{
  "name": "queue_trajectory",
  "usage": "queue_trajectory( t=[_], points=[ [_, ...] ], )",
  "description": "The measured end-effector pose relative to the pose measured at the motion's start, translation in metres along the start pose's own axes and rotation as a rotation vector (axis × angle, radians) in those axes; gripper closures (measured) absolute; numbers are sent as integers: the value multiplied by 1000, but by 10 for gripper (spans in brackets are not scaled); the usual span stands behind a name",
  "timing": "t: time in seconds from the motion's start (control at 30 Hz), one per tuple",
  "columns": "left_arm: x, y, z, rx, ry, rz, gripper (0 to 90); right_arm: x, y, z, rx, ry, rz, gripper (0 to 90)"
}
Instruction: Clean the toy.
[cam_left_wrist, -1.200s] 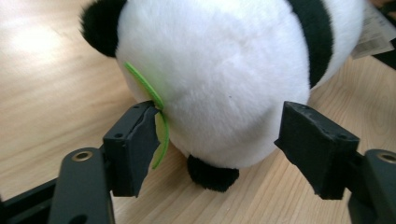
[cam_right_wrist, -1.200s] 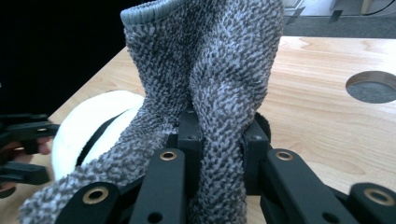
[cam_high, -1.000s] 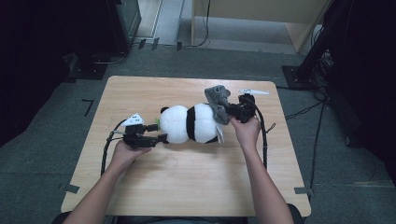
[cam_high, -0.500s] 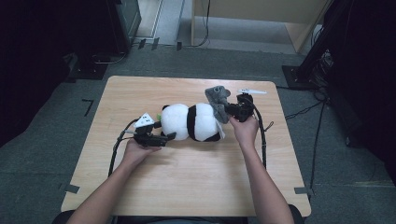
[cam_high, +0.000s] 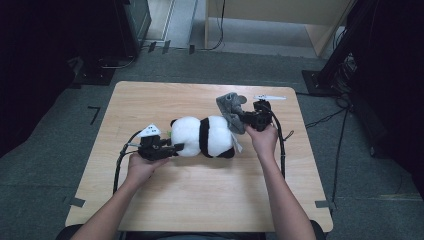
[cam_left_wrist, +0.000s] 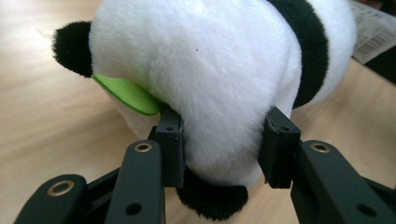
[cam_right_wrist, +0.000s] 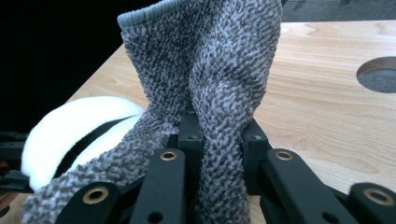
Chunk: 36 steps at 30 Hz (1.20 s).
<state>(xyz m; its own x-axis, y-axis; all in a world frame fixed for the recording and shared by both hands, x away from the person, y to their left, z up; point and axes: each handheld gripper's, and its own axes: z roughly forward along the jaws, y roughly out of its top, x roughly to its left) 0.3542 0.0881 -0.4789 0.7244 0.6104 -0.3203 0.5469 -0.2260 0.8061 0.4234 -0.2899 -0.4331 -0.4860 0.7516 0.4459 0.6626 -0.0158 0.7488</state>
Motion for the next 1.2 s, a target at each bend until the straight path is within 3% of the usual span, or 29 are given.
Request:
queue_trajectory(
  t=[0.07, 0.17, 0.43, 0.53, 0.73, 0.83, 1.03, 1.1, 1.2],
  points=[
    [1, -2, 2, -2, 30, 24, 526, -2, -1, 1, 4, -2, 4, 765],
    [4, -4, 4, -17, 30, 31, 481, -3, 0, -3, -3, -3, 3, 766],
    [8, -5, 6, -19, 39, 48, 410, 6, 7, -41, -84, -19, -25, 765],
    [8, -4, 5, -29, 50, 56, 364, 10, 5, -50, -96, -4, -24, 762],
    [11, 1, 0, -99, 44, 69, 325, 17, -7, -38, -19, -1, -49, 759],
    [12, 1, 3, -90, 53, 73, 300, 19, -13, -25, 31, -30, -74, 760],
    [16, 10, 1, -101, 18, 35, 290, 18, -17, -21, 36, -50, -83, 760],
    [19, 11, 7, -77, 7, 47, 233, 17, -17, -20, 38, -46, -78, 760],
    [19, 10, 14, -53, 32, 88, 183, 18, -18, -18, 42, -41, -77, 759]
  ],
)
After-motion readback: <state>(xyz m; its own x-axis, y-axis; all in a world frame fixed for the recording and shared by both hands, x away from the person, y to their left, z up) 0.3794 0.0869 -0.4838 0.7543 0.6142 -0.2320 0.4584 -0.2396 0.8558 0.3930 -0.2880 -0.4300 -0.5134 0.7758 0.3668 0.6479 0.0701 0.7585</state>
